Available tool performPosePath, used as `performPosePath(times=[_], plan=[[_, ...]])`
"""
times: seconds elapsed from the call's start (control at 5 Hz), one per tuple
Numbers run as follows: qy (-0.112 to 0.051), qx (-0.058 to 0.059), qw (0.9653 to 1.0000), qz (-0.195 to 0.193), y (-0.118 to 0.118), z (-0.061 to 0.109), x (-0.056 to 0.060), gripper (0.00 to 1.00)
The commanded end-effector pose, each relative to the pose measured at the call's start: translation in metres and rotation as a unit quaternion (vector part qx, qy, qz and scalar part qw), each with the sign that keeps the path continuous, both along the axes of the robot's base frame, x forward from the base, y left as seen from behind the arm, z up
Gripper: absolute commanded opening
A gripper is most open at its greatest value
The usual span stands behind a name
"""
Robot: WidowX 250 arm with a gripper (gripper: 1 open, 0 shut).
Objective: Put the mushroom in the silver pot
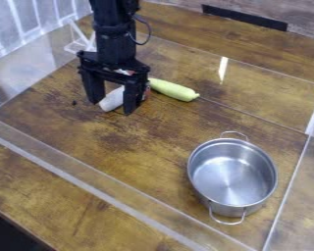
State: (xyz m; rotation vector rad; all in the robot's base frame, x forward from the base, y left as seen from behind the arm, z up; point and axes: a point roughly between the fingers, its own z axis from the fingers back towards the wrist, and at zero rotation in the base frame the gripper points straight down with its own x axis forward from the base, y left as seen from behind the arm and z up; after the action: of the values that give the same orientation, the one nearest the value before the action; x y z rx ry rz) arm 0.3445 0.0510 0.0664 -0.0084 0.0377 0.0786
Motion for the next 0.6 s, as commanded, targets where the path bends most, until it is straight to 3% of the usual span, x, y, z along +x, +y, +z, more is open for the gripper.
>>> performPosePath(times=[0.0,0.4], plan=[[-0.029,0.003,0.9995,0.006,0.012,0.015,0.007,1.00],[-0.030,-0.011,0.9995,-0.002,0.030,-0.015,0.022,1.00]])
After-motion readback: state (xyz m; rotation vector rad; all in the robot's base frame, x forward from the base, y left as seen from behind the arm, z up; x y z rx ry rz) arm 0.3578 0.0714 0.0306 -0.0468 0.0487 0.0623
